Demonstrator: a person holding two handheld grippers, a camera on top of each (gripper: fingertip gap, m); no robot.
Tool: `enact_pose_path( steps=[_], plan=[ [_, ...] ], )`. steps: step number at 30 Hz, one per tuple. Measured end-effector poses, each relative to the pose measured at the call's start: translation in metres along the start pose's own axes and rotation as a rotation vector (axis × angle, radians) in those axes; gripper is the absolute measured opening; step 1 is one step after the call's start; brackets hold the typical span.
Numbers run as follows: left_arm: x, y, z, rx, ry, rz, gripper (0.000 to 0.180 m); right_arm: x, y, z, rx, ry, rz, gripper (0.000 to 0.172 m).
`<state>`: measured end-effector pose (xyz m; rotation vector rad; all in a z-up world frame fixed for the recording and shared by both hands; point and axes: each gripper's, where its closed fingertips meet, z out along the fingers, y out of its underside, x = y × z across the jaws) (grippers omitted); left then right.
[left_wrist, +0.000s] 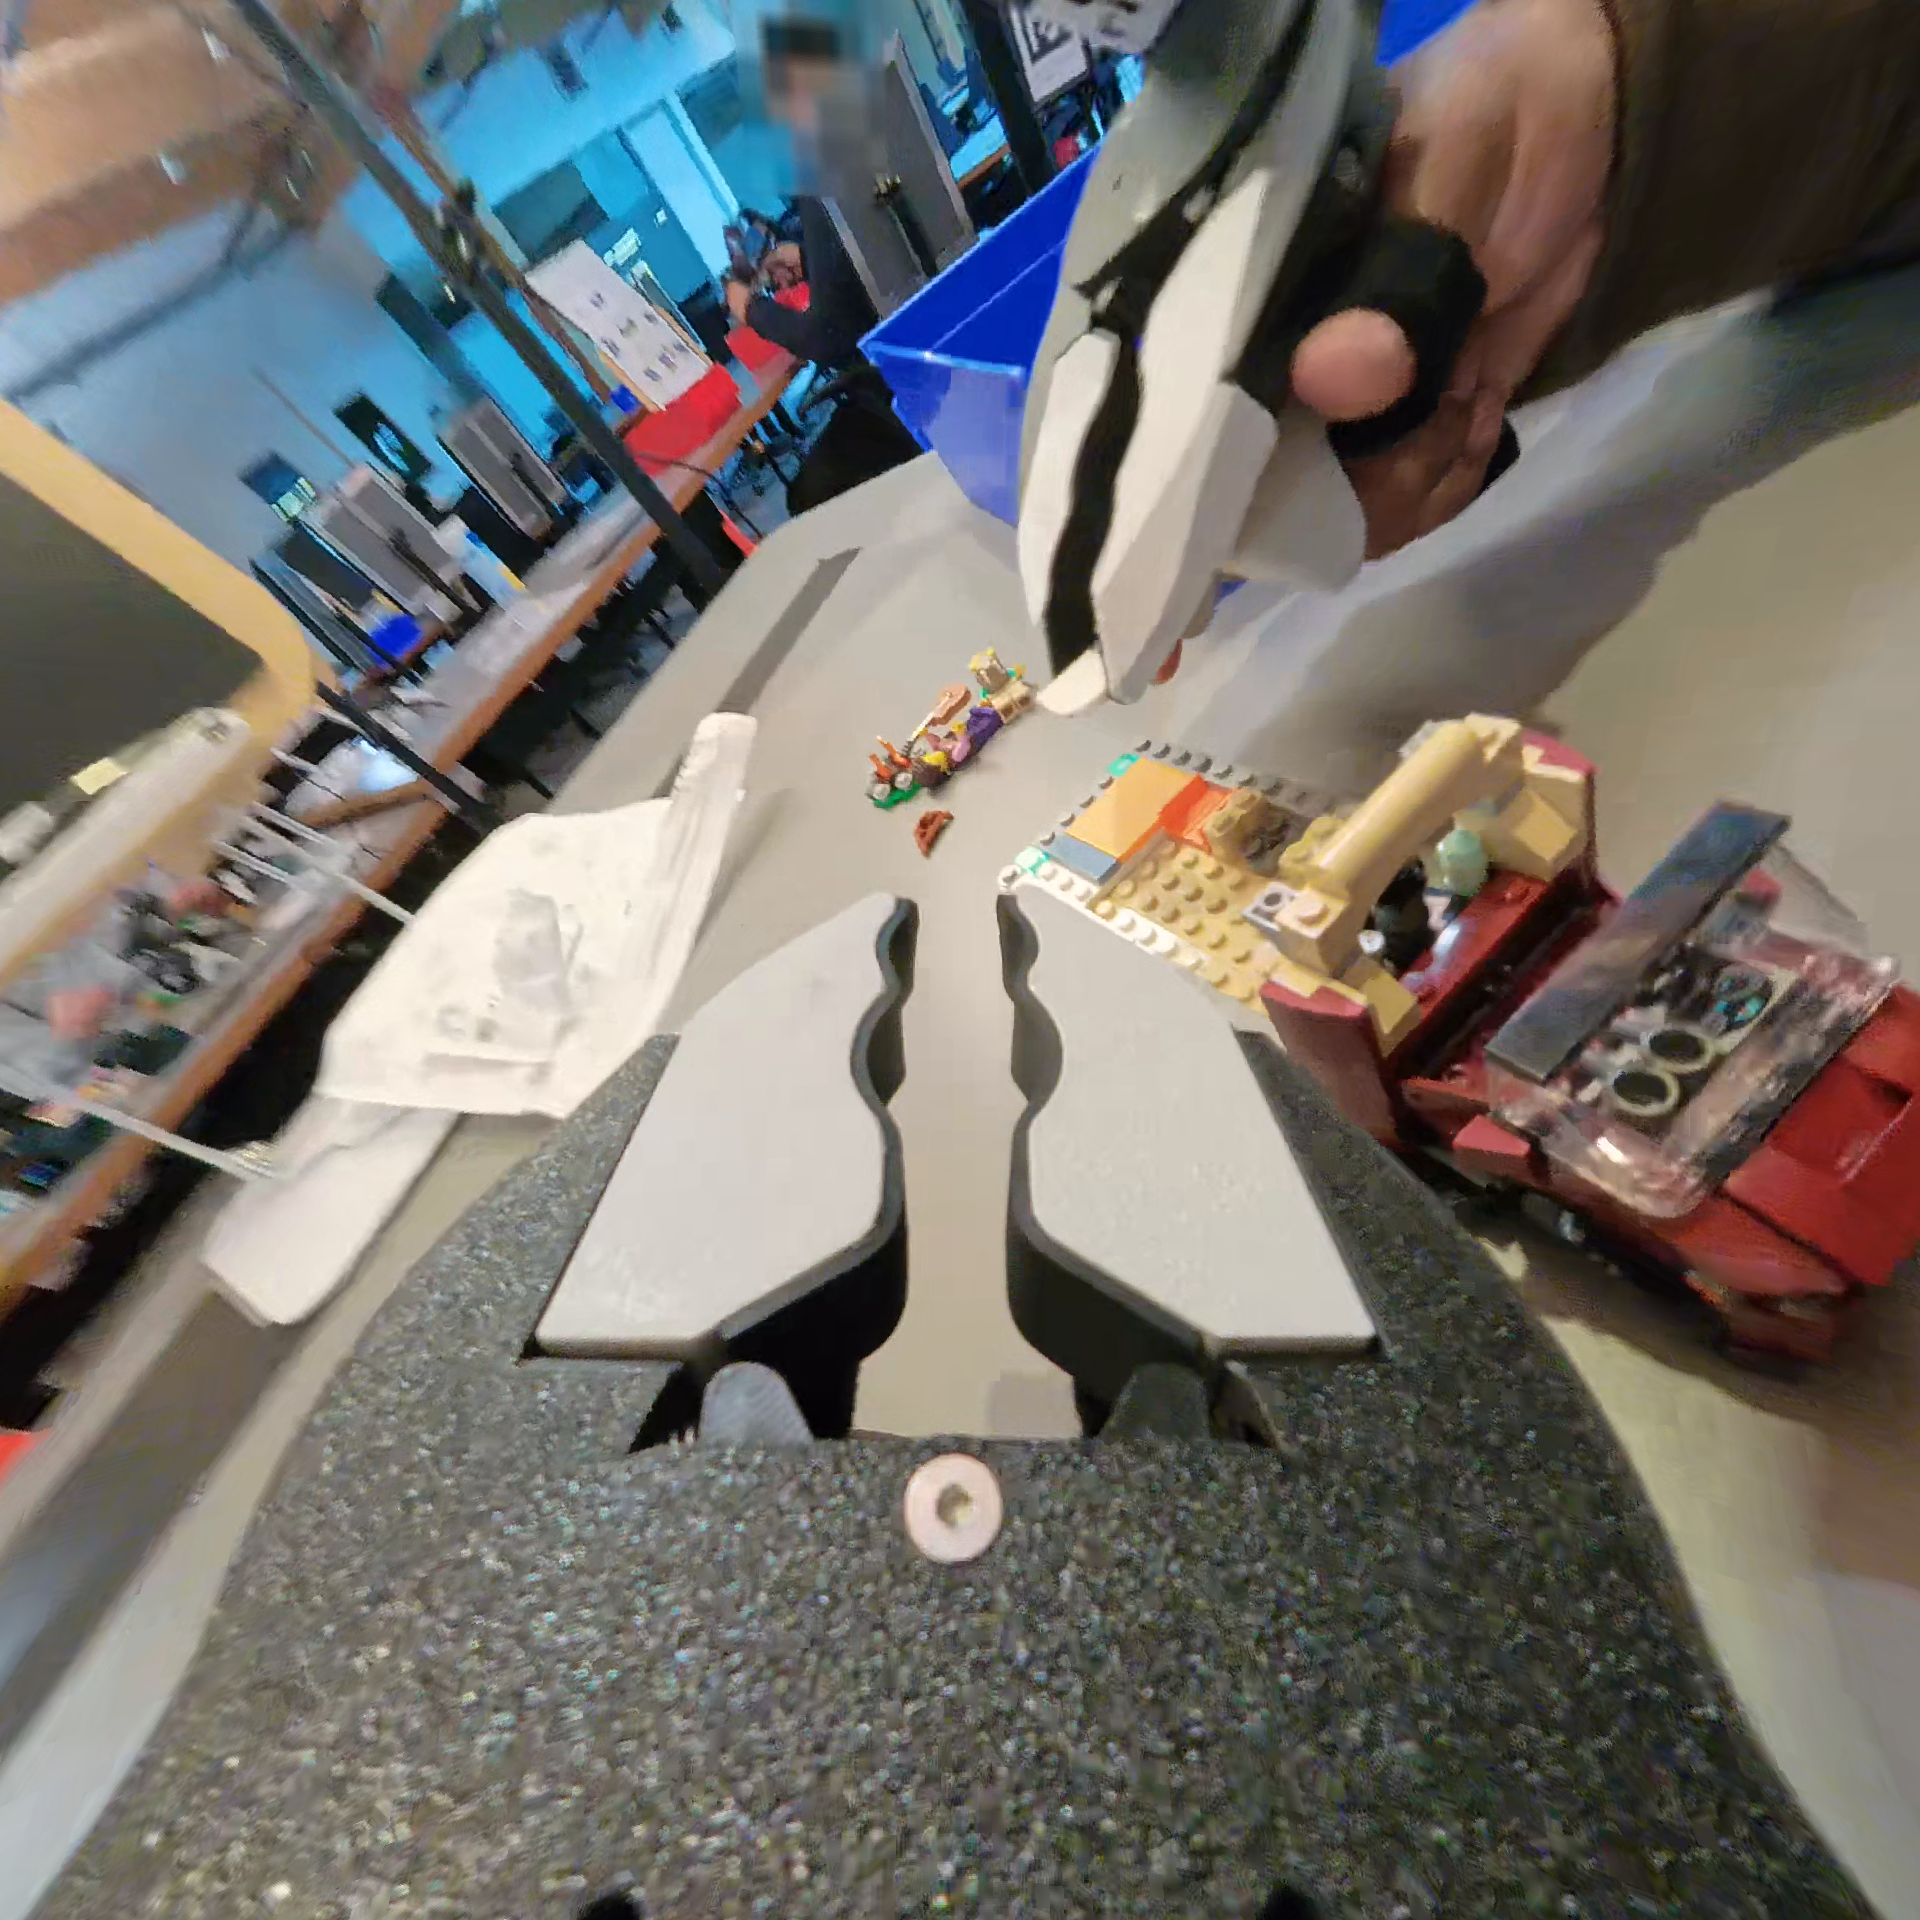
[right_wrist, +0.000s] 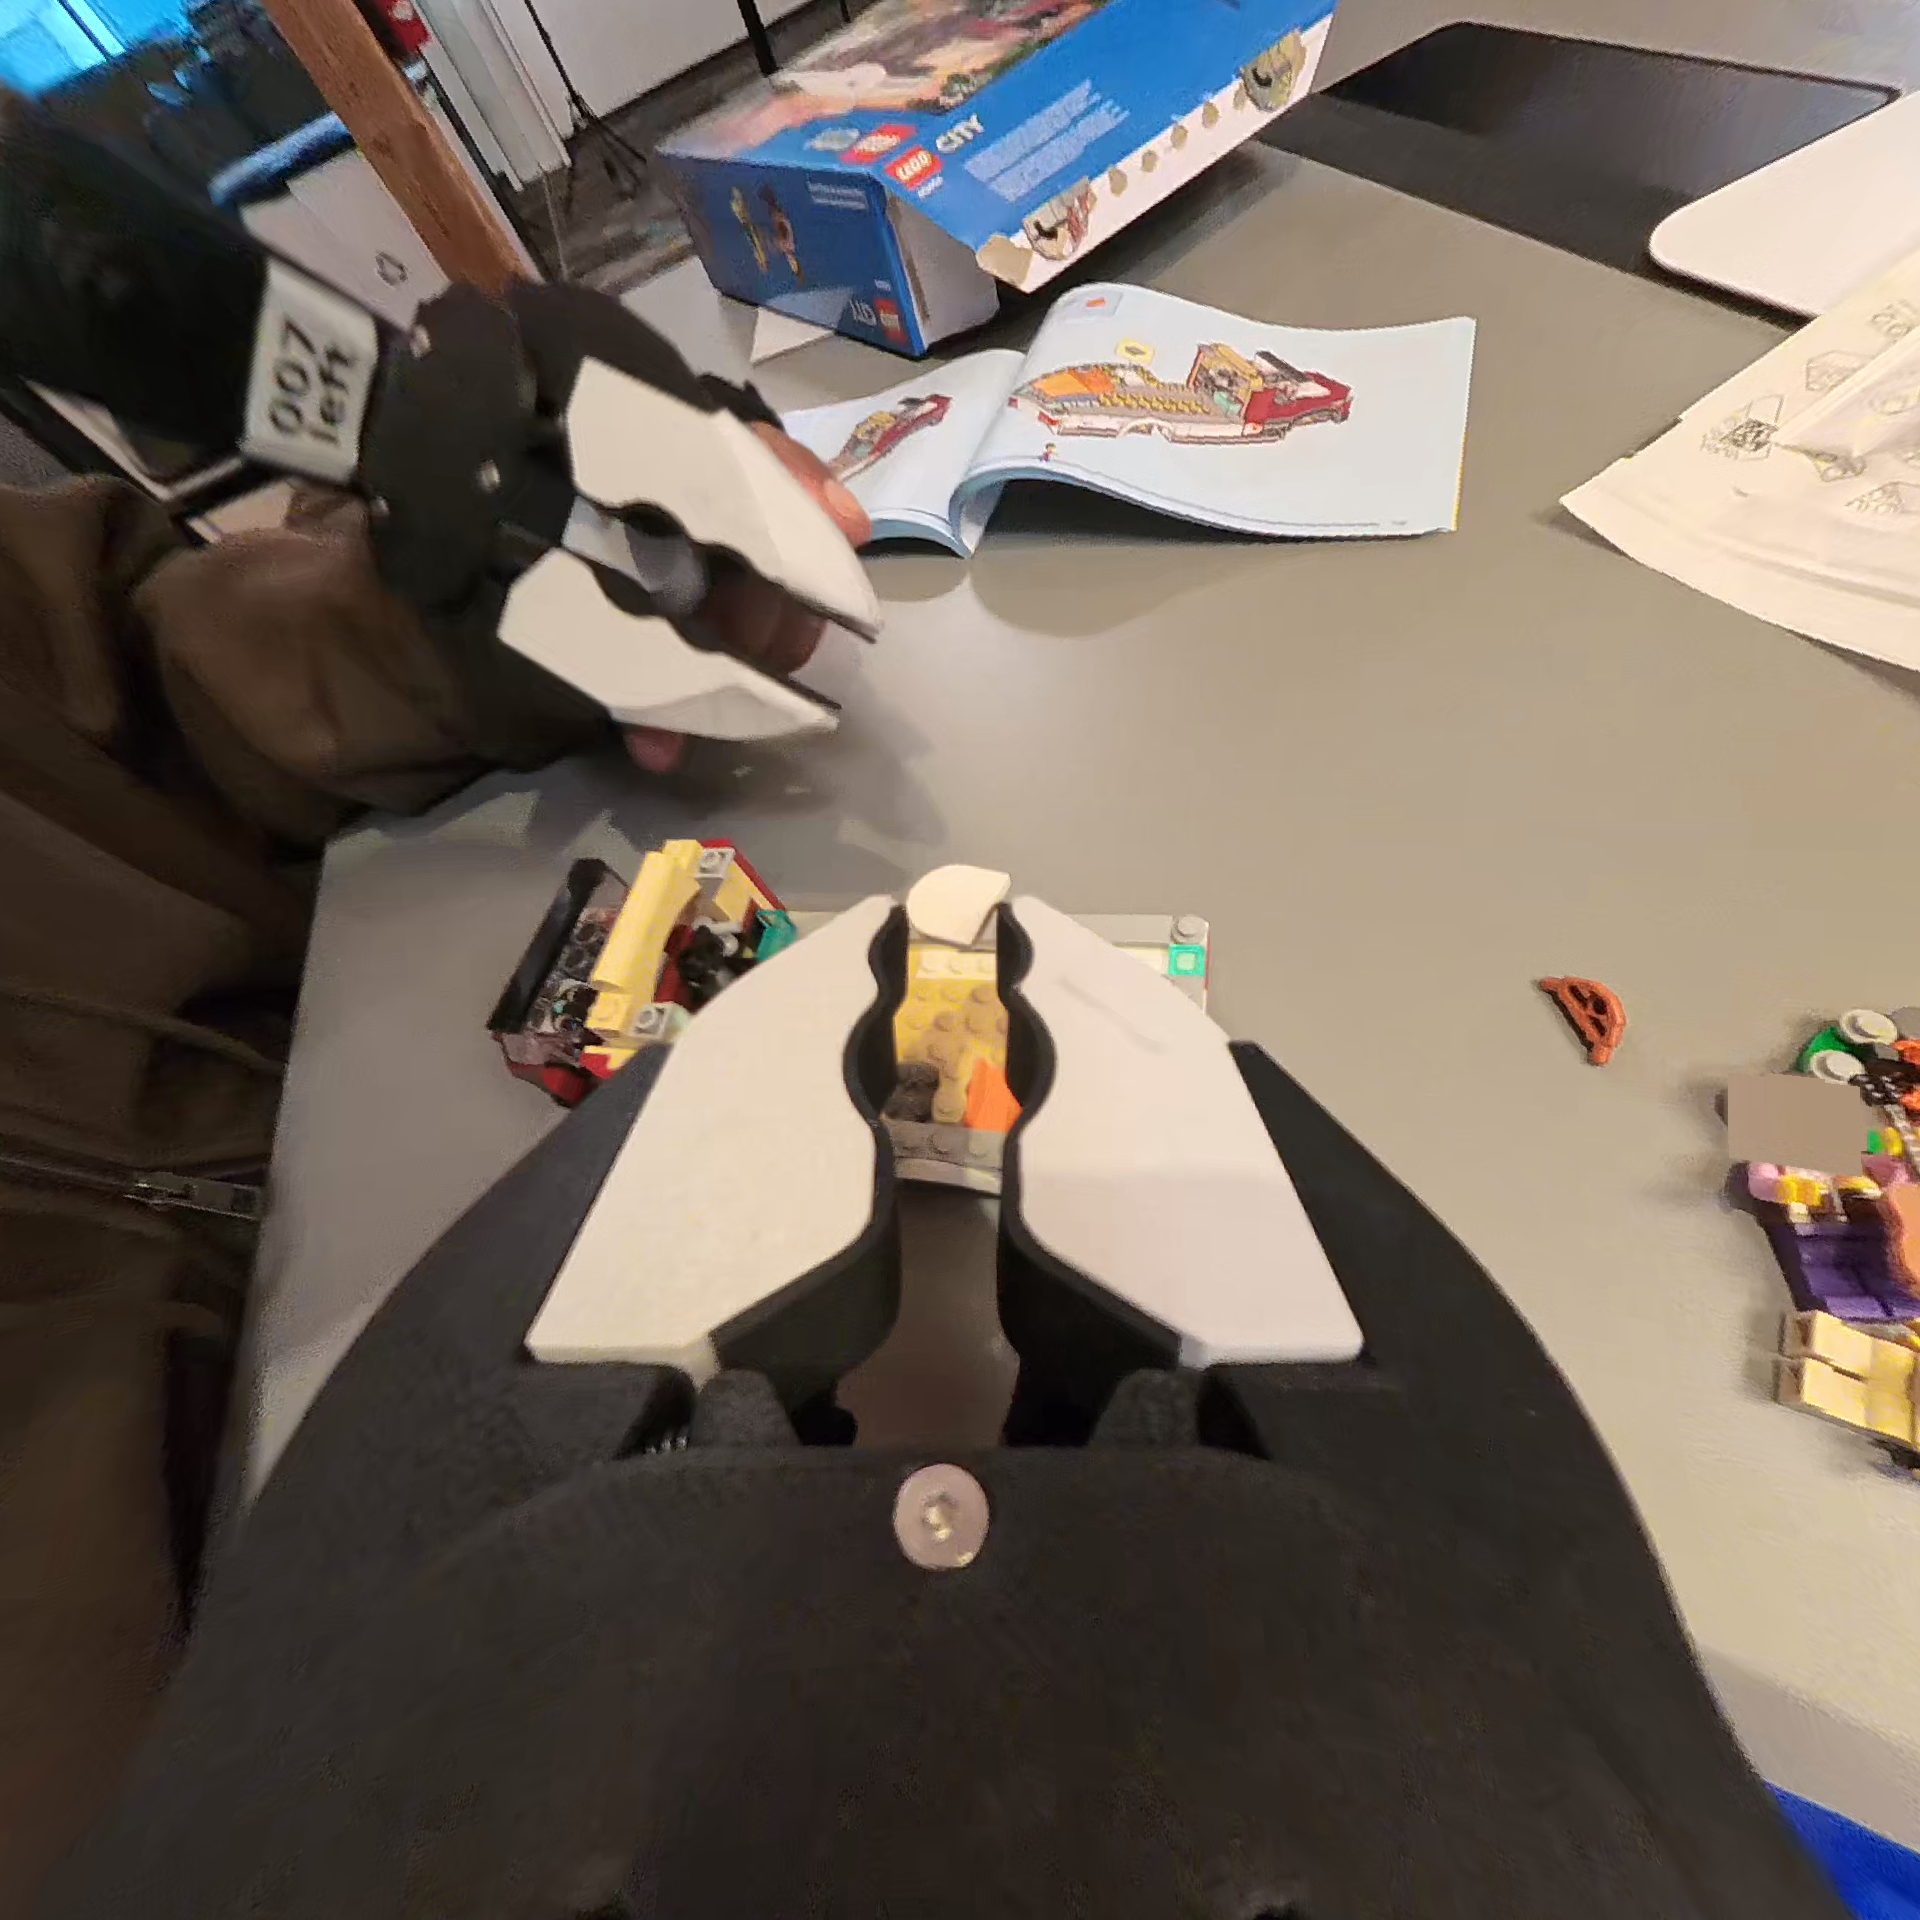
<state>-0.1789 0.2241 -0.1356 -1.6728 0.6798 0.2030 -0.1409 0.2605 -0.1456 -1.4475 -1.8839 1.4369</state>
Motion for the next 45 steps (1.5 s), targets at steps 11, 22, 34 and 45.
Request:
enact_pose_path(
  steps=[11, 22, 34, 45],
  plan=[
    [0.007, -0.02, 0.025, -0.002, 0.568, -1.082, 0.019, -0.002, -0.01, 0.007, 0.057, 0.127, -0.15, 0.016],
    [0.011, -0.023, 0.016, 0.09, 0.691, -1.356, 0.023, -0.017, -0.02, 0.023, 0.123, 0.205, -0.313, 0.016],
    [0.015, -0.021, 0.019, 0.12, 0.703, -1.418, 0.003, -0.016, -0.015, 0.027, 0.097, 0.252, -0.395, 0.018],
    [-0.003, 0.011, -0.011, 0.08, 0.491, -1.391, 0.003, 0.011, 0.014, -0.021, -0.044, 0.545, -0.179, 0.038]
  ],
)
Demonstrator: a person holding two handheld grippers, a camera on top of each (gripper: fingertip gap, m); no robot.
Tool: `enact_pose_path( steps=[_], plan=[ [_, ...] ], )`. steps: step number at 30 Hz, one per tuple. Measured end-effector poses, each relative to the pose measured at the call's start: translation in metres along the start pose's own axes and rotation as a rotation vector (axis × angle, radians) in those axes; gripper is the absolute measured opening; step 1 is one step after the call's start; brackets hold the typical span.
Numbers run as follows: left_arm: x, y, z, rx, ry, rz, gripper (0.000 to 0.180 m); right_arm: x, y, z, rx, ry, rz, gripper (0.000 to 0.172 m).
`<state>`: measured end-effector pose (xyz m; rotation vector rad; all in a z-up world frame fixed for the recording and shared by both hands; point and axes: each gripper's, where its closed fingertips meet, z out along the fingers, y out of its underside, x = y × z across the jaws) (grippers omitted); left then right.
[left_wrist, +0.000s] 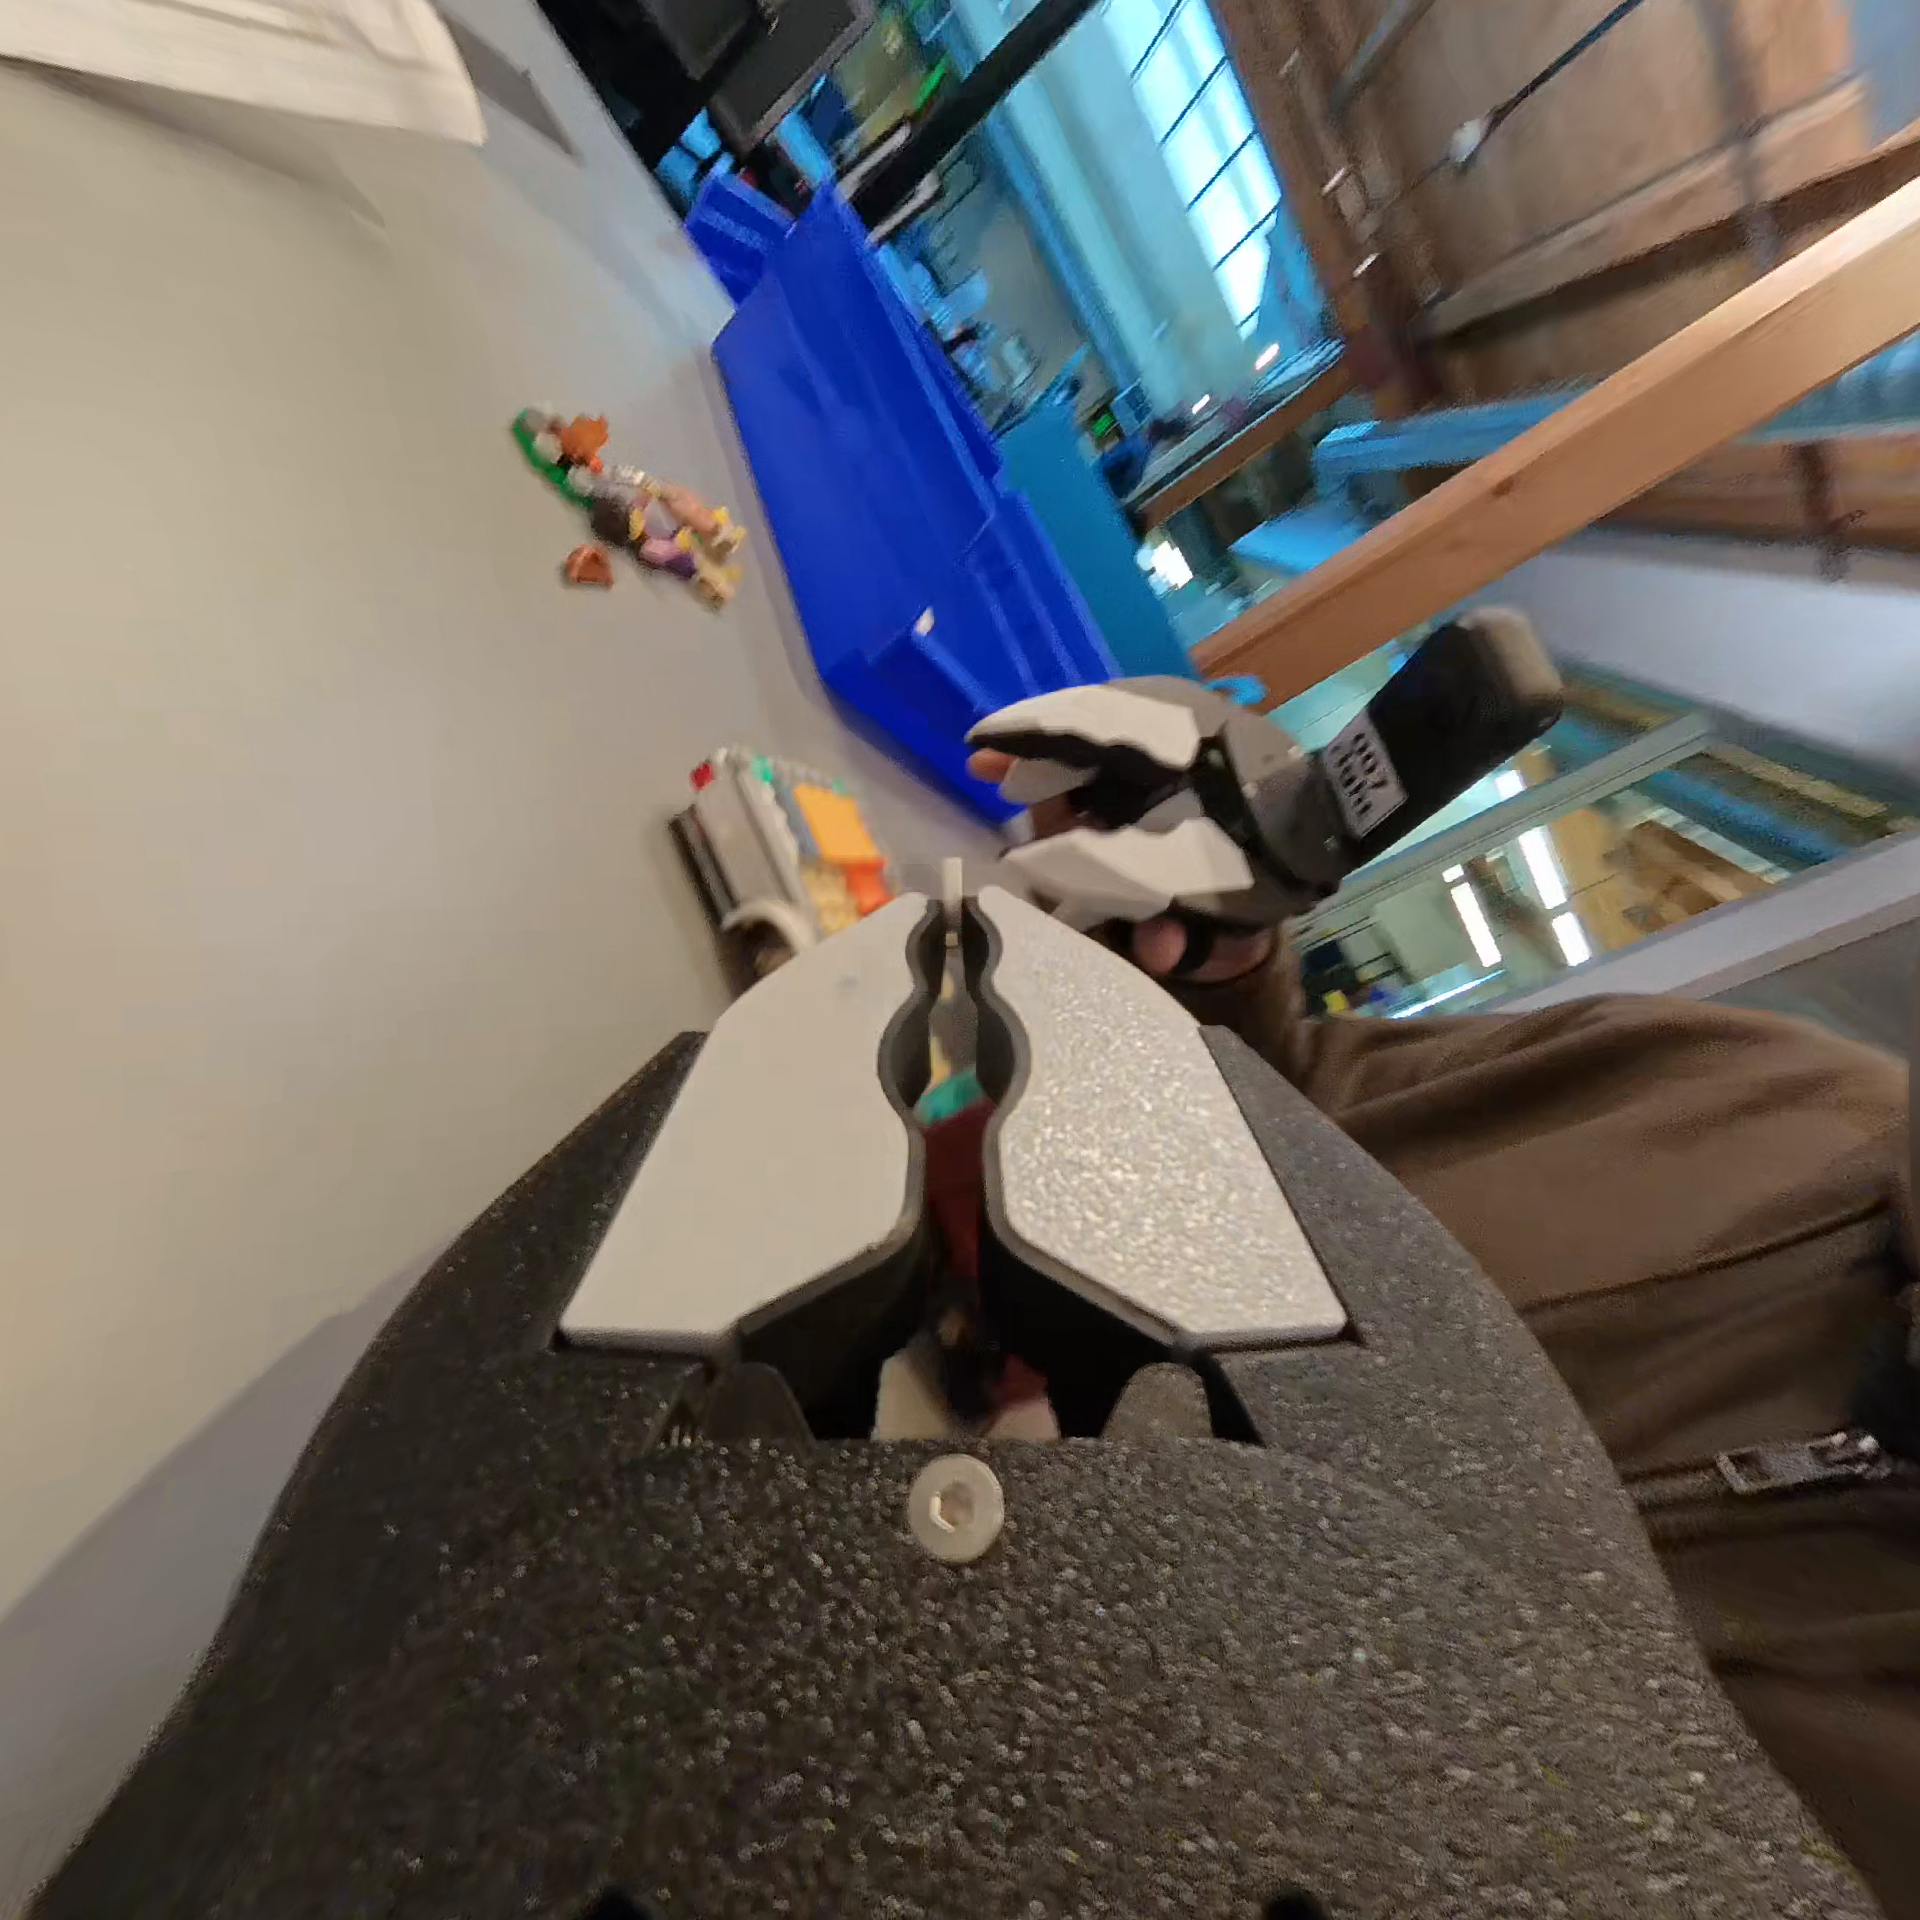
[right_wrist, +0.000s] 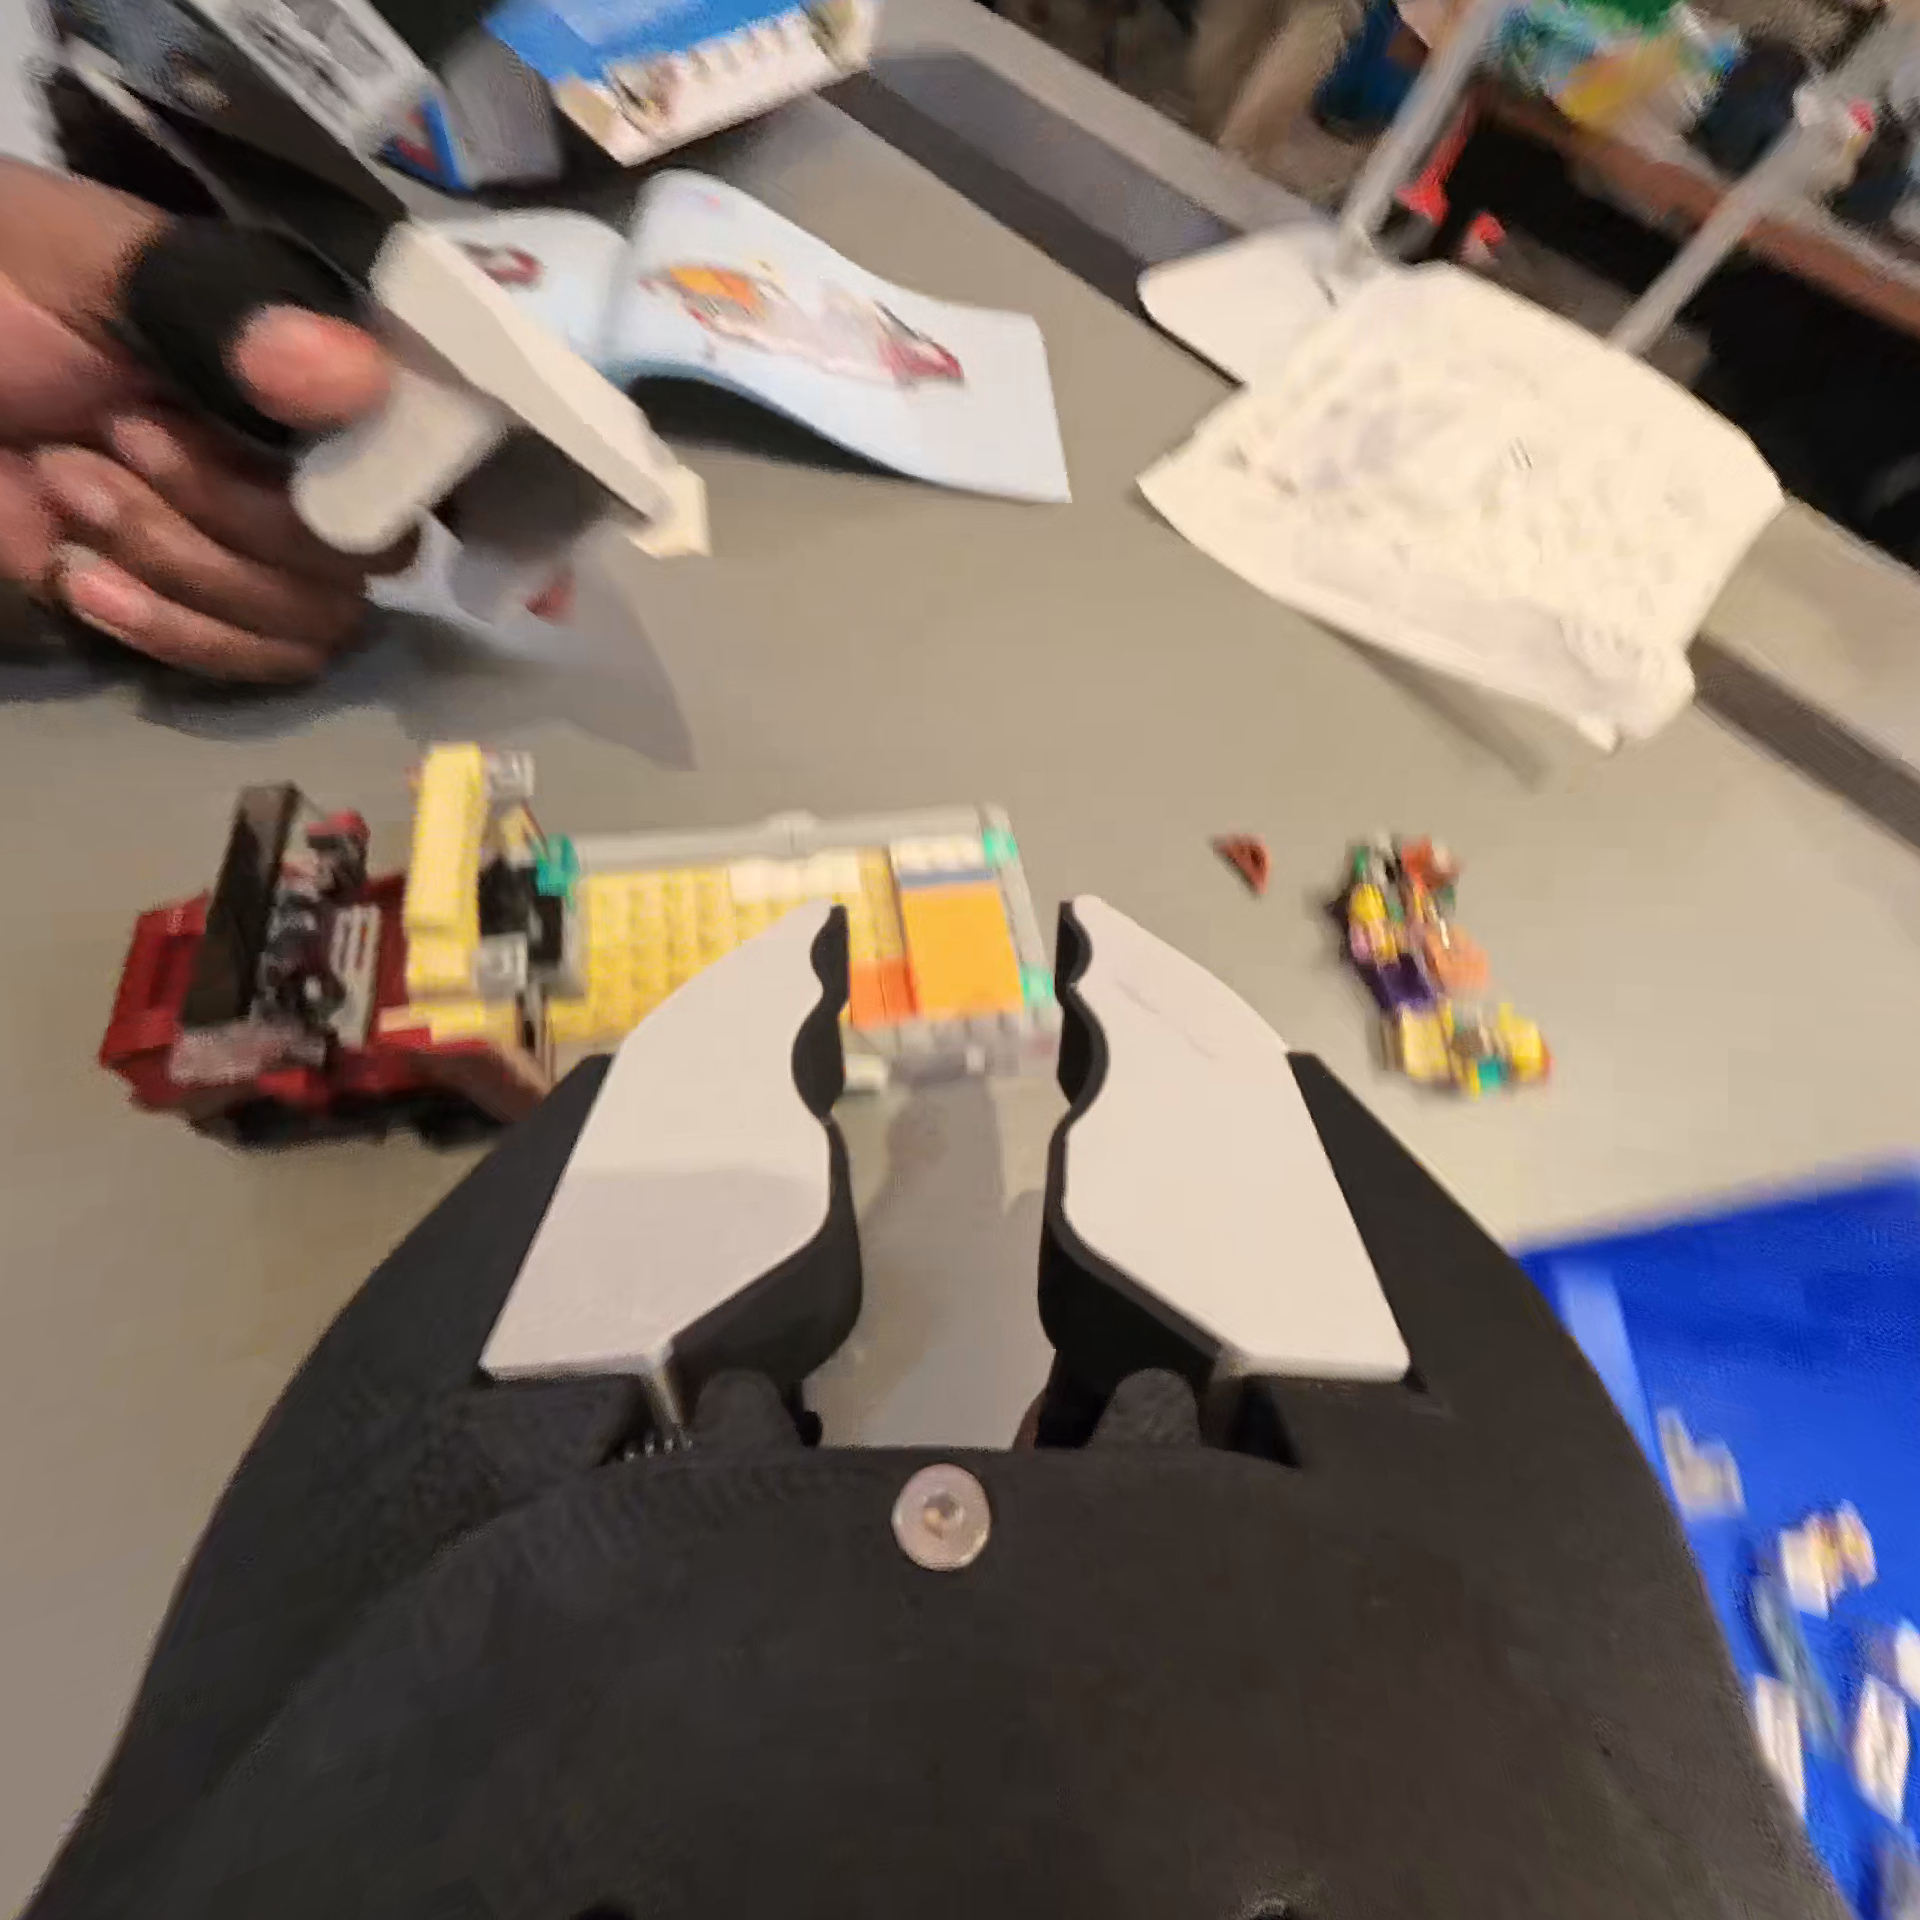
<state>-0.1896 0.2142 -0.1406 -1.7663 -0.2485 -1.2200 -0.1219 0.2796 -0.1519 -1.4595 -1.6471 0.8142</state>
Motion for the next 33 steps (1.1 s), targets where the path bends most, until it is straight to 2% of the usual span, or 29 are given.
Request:
enact_pose_path(
  steps=[4, 8, 10, 14, 17, 21, 24, 26, 28, 33],
  plan=[
    [-0.014, 0.038, -0.026, -0.176, -0.201, 0.126, 0.003, 0.009, 0.056, -0.033, -0.15, 0.142, 0.105, 0.034],
    [-0.008, 0.067, -0.024, -0.31, -0.213, 0.168, 0.003, 0.0, 0.077, -0.017, -0.273, 0.082, 0.088, 0.033],
    [-0.004, 0.078, -0.02, -0.357, -0.222, 0.199, 0.003, -0.002, 0.072, -0.003, -0.293, 0.041, 0.053, 0.033],
    [0.008, 0.093, -0.014, -0.358, -0.222, 0.213, 0.003, -0.001, 0.057, 0.023, -0.328, -0.039, -0.022, 0.031],
    [0.011, 0.102, -0.008, -0.332, -0.26, 0.226, 0.003, -0.002, 0.042, 0.043, -0.353, -0.109, -0.099, 0.031],
    [0.029, 0.109, 0.025, -0.277, -0.208, 0.21, 0.003, -0.016, 0.012, 0.083, -0.362, -0.235, -0.232, 0.029],
    [0.036, 0.108, 0.023, -0.245, -0.201, 0.221, 0.003, -0.002, -0.006, 0.1, -0.384, -0.209, -0.298, 0.033],
    [0.036, 0.104, 0.003, -0.206, -0.205, 0.214, 0.003, 0.015, -0.016, 0.09, -0.365, -0.127, -0.314, 0.033],
    [0.029, 0.097, -0.022, -0.167, -0.241, 0.195, 0.003, 0.016, -0.02, 0.068, -0.317, -0.107, -0.268, 0.034],
    [0.013, 0.074, -0.069, -0.106, -0.276, 0.153, 0.003, -0.034, -0.021, 0.01, -0.142, -0.2, -0.094, 0.041]
  ],
)
